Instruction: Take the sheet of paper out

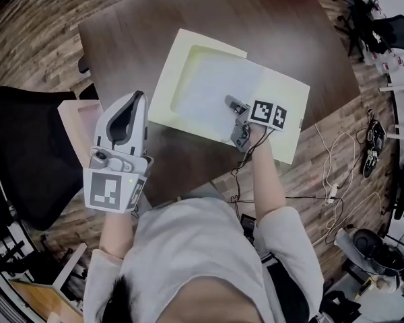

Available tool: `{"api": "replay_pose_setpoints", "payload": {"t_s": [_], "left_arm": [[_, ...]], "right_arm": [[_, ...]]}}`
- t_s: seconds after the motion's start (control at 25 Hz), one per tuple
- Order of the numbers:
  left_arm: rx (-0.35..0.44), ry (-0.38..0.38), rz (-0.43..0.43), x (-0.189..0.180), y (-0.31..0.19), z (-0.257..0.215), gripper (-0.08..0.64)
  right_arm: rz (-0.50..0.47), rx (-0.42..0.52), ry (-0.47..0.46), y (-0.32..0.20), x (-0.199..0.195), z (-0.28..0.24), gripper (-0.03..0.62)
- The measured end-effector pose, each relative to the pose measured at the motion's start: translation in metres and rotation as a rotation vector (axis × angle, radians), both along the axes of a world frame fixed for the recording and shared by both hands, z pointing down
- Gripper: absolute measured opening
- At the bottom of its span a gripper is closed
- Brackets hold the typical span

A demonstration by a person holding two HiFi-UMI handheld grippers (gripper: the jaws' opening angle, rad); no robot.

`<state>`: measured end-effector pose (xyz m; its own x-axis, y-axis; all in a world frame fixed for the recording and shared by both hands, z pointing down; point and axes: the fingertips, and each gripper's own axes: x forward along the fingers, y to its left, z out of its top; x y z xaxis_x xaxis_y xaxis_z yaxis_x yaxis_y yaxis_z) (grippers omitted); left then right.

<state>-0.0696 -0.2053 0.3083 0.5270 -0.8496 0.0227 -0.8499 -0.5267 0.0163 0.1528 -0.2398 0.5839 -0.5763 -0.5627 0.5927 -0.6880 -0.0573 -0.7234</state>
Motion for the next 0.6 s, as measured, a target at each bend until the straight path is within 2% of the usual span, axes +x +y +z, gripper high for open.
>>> {"api": "replay_pose_setpoints", "payload": {"t_s": [0.28,0.6], "left_arm": [[0.014,-0.001,0.057,0.011,0.015,-0.008,0.009],[0.031,0.012,0.133,0.019,0.03,-0.014,0.009]], "right_arm": [[0.094,0.066,0.066,0.024,0.03,-0.022,0.015],[0.148,0.206,0.27,0.048,0.053,-0.059,0.015]]}}
